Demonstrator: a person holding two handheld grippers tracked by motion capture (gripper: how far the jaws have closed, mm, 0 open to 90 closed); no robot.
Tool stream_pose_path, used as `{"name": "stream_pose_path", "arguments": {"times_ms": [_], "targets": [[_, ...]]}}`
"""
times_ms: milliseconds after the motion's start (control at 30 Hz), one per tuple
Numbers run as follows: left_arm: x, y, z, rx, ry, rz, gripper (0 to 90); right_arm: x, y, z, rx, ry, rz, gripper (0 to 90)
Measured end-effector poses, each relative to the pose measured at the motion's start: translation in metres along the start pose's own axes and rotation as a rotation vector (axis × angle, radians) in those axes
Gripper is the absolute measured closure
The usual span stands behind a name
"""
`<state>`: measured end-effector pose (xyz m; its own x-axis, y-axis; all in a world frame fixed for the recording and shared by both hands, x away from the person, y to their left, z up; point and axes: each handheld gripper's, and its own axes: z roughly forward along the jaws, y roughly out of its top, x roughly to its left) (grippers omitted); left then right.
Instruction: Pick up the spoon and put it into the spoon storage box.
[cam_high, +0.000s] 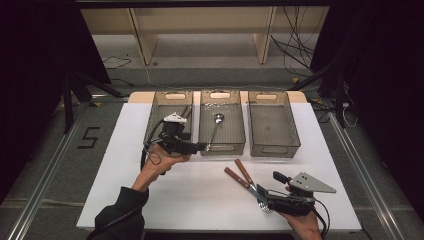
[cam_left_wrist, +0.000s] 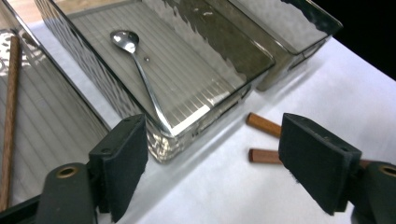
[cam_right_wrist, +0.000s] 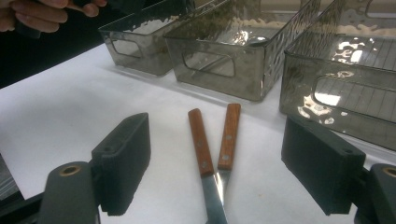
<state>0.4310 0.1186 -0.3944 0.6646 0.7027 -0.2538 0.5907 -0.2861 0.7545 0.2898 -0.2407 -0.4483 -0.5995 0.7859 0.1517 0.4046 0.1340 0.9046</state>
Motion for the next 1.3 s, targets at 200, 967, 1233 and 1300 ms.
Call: {"name": "stream_pose_path", "arguments": {"times_ms": [200,967,1233,1300], "targets": [[-0.002,-0.016,-0.008,-0.026,-0.012,0.016,21.9,-0.001,0.000,0.000,0.003,0.003,0.004,24.6],[0.004,-0.077,-0.042,-0.124,-0.004,0.008,18.7,-0.001,-0.001,0.005,0.038,0.014,-0.009,24.0],[0.003,-0.090,-0.048,-0.148,0.014,0.008,18.1,-0.001,-0.001,0.004,0.039,0.011,-0.007,24.0],[0.003,-0.092,-0.048,-0.146,0.017,0.007,18.0,-0.001,-0.001,0.004,0.042,0.012,-0.008,24.0]]}}
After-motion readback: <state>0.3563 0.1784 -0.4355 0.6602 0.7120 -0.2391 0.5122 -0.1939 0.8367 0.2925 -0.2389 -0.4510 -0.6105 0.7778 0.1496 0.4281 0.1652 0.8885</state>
